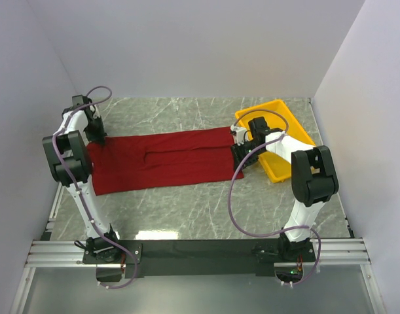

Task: Fold and stack the t-shirts
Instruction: Fold the tshirt

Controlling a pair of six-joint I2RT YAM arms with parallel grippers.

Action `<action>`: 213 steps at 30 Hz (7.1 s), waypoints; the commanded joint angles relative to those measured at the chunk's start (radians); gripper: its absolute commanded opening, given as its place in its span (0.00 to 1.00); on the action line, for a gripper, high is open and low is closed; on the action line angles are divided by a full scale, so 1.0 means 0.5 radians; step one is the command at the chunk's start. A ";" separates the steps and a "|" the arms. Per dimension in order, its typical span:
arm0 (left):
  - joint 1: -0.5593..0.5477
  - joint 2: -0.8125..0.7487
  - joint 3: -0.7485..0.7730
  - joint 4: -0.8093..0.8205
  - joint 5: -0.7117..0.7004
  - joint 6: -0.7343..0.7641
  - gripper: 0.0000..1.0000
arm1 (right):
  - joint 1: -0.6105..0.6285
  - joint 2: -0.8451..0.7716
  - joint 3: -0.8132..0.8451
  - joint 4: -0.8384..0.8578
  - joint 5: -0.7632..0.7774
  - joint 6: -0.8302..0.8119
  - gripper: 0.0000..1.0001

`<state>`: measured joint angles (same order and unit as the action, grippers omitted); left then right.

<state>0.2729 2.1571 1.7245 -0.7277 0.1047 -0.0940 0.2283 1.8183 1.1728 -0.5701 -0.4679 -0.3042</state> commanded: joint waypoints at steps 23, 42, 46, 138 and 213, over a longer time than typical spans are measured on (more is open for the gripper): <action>-0.165 -0.534 -0.046 0.232 0.238 -0.274 0.42 | -0.003 0.011 0.075 -0.001 0.006 0.013 0.51; -0.816 -0.375 -0.320 0.093 -0.442 -0.996 0.41 | 0.010 0.002 0.057 0.005 0.009 0.019 0.51; -0.862 -0.210 -0.148 -0.115 -0.614 -1.042 0.39 | 0.010 -0.010 0.041 0.014 0.015 0.022 0.51; 0.681 -1.056 -1.439 0.041 0.251 -0.321 0.30 | -0.009 -0.050 -0.079 0.112 -0.089 0.035 0.51; 0.209 -0.750 -0.590 0.256 -0.049 -0.640 0.49 | -0.018 -0.204 0.216 -0.013 -0.451 -0.275 0.58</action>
<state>0.4385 1.6829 1.3460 -0.6479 0.1242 -0.3687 0.2188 1.7027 1.2240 -0.5987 -0.6270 -0.4053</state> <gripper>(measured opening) 0.500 0.580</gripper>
